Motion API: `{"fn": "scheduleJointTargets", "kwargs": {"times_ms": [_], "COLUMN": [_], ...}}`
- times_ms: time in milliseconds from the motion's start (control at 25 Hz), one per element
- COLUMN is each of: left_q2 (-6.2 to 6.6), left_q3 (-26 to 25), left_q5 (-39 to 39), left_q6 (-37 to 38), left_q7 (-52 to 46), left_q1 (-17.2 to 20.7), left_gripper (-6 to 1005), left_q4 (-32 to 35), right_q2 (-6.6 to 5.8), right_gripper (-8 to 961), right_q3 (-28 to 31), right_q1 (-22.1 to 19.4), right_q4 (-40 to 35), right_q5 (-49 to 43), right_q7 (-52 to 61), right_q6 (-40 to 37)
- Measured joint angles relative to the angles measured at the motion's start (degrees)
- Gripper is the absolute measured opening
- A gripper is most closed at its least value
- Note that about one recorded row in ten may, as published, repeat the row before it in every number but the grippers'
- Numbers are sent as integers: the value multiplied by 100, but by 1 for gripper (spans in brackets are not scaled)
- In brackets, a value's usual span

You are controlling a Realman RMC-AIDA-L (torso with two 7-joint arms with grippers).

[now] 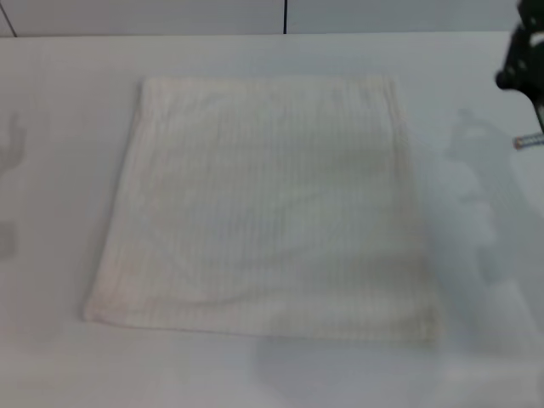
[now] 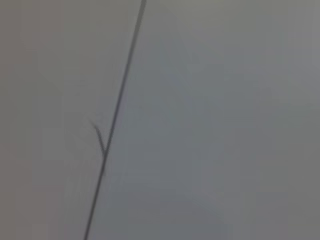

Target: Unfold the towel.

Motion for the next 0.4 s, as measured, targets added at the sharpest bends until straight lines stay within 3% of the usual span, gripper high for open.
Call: {"fn": "scheduleJointTargets", "kwargs": {"times_ms": [160,400], "left_q2": [0,-5], "left_q3": [-5,-7], "left_q5": [-33,-188], "left_q6": [208,339], "left_q7": [-49,-290], "left_q1": [-59,-36], "left_gripper": [642,642], "left_q4": [308,573], "right_q2": [8,10], "right_gripper": [8,163], "right_q3": [-256,-302], "right_q1": [-89,-164], "right_q4": [389,488], "right_q5": [133,135], "right_q7": [52,50], "right_q6": [374,321]}}
